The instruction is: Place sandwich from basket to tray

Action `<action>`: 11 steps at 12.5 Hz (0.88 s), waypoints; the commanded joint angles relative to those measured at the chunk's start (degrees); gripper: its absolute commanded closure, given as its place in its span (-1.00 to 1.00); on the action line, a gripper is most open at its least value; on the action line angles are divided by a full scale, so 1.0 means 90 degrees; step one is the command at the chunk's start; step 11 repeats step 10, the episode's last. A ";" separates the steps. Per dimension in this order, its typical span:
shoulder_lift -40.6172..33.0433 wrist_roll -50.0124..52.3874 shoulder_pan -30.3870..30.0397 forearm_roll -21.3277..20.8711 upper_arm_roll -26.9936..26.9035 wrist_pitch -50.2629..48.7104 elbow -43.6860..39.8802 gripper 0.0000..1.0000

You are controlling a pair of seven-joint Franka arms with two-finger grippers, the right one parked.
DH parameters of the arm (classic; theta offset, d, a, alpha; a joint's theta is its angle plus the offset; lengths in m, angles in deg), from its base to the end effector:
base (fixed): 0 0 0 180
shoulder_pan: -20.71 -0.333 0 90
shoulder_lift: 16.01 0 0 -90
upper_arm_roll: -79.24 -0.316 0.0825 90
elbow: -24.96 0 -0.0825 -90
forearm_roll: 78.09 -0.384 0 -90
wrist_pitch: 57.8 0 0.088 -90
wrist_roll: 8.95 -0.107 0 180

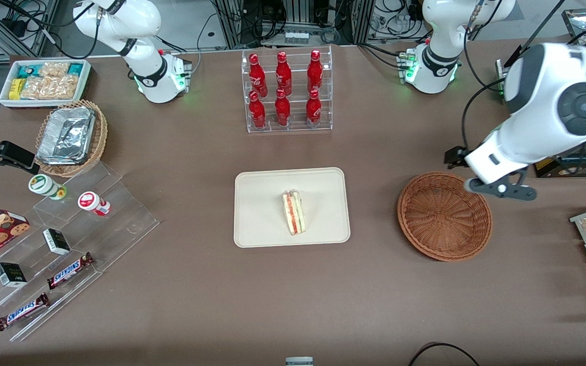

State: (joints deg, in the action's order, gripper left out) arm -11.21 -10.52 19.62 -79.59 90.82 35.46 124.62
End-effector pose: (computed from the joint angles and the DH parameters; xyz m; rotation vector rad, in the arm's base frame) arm 0.5580 -0.0973 0.5039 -3.0851 0.3336 0.2995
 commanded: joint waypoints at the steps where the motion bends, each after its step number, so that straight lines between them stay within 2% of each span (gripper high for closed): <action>1: -0.0192 -0.0235 -0.0288 0.0118 0.0042 -0.0691 -0.0456 -1.00; 7: -0.0211 -0.0187 -0.0328 -0.0009 0.0022 -0.1835 -0.1405 -1.00; 11: -0.0309 -0.0196 -0.0406 0.0020 -0.0114 -0.1808 -0.1387 -1.00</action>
